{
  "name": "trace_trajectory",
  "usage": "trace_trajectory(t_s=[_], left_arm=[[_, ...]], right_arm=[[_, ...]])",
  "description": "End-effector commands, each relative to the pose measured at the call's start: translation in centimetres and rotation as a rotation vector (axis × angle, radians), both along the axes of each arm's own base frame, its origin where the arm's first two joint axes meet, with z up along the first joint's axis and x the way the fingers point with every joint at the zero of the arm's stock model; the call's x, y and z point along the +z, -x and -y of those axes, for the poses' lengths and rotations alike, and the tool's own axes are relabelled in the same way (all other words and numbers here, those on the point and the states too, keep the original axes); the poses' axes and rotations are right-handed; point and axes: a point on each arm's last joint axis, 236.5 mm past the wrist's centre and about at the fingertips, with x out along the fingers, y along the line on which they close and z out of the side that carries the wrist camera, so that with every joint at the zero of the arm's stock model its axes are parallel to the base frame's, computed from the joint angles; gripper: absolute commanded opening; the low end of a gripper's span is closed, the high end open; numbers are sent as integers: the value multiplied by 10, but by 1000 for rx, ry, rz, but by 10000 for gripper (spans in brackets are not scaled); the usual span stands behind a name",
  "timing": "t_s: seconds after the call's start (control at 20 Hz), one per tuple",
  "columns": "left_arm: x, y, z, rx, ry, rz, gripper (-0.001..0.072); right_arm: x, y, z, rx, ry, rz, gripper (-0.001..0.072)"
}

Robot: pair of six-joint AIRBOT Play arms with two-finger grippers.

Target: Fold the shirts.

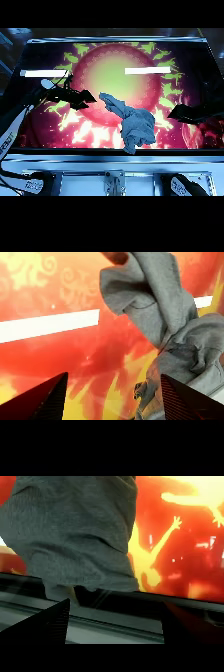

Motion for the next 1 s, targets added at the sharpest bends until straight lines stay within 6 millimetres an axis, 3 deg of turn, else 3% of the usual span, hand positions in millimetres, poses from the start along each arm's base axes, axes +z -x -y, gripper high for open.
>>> trace_trajectory(t_s=[0.0, 0.25, 0.6, 0.65, 0.7, 0.85, 0.95], left_arm=[[-35, -11, 24, 28, 92, -61, 642], [-63, -15, 53, 7, 137, -109, 642], [-71, -27, 74, -15, 151, -85, 637], [-71, -29, 75, -9, 157, -87, 609], [-72, -29, 76, -5, 164, -92, 500], [-79, -24, 79, -13, 162, -109, 343], [-81, -23, 82, -16, 159, -110, 147]], right_arm=[[-30, -11, -13, -15, -94, -68, 693], [-62, -31, -29, -4, -120, -89, 693], [-69, -36, -32, -18, -146, -101, 693], [-69, -36, -32, -18, -144, -101, 693], [-69, -36, -32, -18, -143, -101, 693], [-70, -37, -31, -21, -141, -97, 693], [-71, -37, -31, -12, -127, -97, 693]])
